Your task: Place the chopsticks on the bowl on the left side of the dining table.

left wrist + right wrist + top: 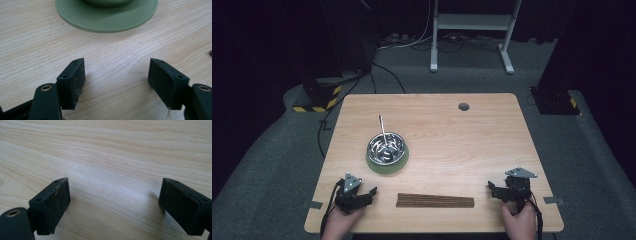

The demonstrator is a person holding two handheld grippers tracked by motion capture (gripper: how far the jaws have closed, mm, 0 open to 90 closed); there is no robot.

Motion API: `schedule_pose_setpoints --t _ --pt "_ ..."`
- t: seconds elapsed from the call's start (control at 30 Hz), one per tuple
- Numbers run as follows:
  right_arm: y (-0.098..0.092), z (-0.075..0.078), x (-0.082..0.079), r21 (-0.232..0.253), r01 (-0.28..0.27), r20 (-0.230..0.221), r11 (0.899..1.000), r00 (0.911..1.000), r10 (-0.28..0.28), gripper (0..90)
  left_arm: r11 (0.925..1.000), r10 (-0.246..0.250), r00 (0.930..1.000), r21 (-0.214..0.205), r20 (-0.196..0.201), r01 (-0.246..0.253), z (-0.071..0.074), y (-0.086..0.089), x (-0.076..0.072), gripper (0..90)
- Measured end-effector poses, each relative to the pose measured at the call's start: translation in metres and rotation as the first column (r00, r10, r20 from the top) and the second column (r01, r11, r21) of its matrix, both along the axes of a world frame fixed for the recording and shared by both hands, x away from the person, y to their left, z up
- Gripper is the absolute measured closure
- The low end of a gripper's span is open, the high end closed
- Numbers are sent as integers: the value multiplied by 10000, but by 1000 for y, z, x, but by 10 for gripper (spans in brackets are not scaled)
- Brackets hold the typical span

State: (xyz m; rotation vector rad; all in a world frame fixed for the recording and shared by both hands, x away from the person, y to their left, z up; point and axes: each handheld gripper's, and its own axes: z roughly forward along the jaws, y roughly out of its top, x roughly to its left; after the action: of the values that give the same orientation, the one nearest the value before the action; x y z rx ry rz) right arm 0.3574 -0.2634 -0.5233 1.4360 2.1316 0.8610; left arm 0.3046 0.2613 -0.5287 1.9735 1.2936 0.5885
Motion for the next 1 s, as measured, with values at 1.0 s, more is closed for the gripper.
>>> schedule_pose_setpoints --t 1.0 --pt "2 0 5 -26 28 30 10000 10000 -27 94 9887 -1451 9888 -328 347 1462 29 -48 37 383"
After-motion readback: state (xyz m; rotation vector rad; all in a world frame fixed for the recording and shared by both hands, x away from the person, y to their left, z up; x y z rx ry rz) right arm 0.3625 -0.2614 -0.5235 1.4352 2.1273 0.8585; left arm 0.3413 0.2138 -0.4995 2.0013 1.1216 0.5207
